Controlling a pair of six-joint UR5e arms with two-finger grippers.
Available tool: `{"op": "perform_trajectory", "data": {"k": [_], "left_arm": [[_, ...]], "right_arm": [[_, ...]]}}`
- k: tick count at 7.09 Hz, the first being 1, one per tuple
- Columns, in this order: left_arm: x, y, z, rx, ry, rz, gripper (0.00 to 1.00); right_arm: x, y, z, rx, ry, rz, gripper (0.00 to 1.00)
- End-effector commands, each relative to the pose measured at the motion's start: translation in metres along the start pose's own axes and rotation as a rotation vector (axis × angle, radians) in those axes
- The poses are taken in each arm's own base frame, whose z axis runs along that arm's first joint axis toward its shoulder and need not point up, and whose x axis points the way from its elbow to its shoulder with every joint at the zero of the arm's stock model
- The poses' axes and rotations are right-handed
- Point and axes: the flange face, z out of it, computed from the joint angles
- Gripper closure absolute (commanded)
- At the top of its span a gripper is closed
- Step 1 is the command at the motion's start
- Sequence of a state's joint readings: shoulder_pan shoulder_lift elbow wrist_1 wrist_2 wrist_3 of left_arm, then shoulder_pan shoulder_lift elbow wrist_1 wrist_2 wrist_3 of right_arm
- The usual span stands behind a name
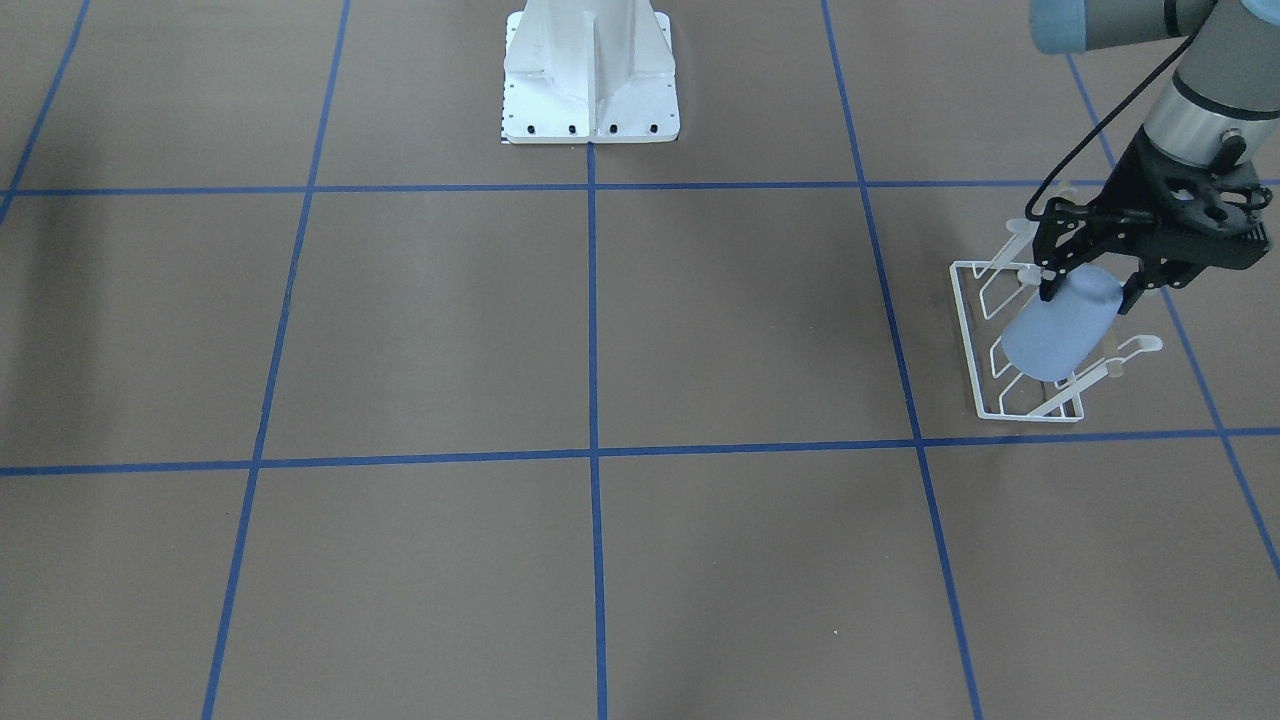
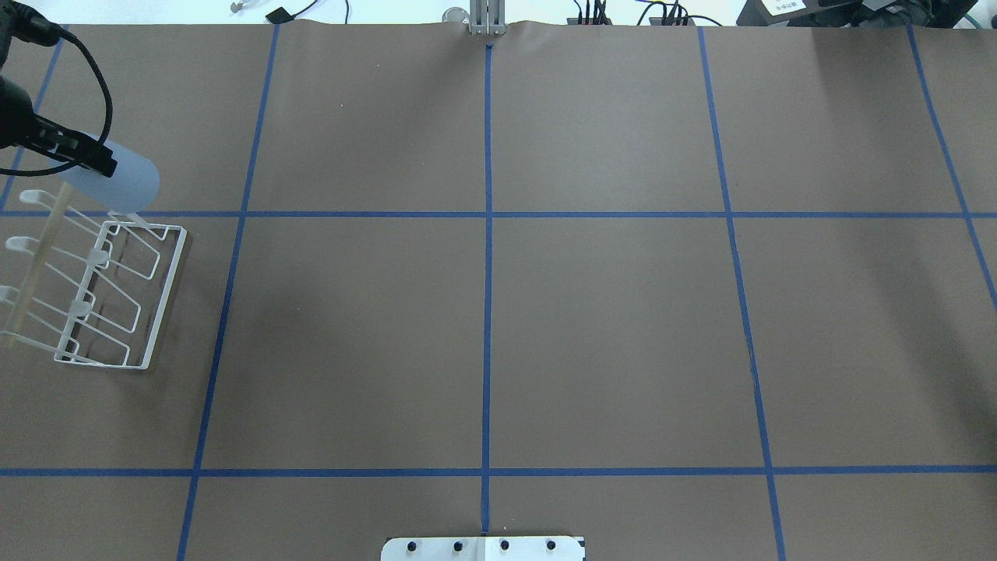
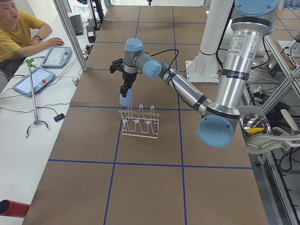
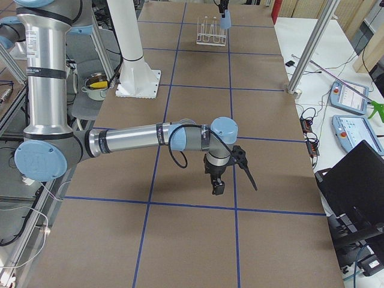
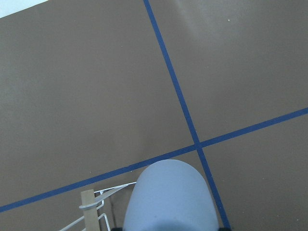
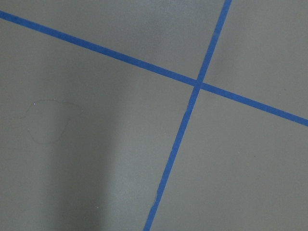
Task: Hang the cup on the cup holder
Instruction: 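Move the cup with the left gripper above the rack's pegs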
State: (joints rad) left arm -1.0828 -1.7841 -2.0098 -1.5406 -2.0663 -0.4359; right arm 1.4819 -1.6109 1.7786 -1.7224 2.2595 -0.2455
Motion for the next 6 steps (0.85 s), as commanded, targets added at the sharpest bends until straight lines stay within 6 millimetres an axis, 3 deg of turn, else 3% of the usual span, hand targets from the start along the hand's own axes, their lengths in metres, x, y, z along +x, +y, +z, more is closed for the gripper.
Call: {"op": "perform_trajectory", "data": {"k": [1,4,6], "left_arm": [[0.0,0.007,0.018,-0.04,-0.001,-0.004,1.0],[0.001,0.015,0.033,-0.071,-0.006,-0.005,1.0],[0.002,0.016,0.059,-0.109,-0.013,-0.001,1.0]], "right_arm": [[0.0,0.001,0.001,-0.002,0.0,0.001,0.0],[0.0,0.001,0.001,-0.002,0.0,0.001,0.0],[0.0,0.001,0.001,-0.002,0.0,0.001,0.0]]}}
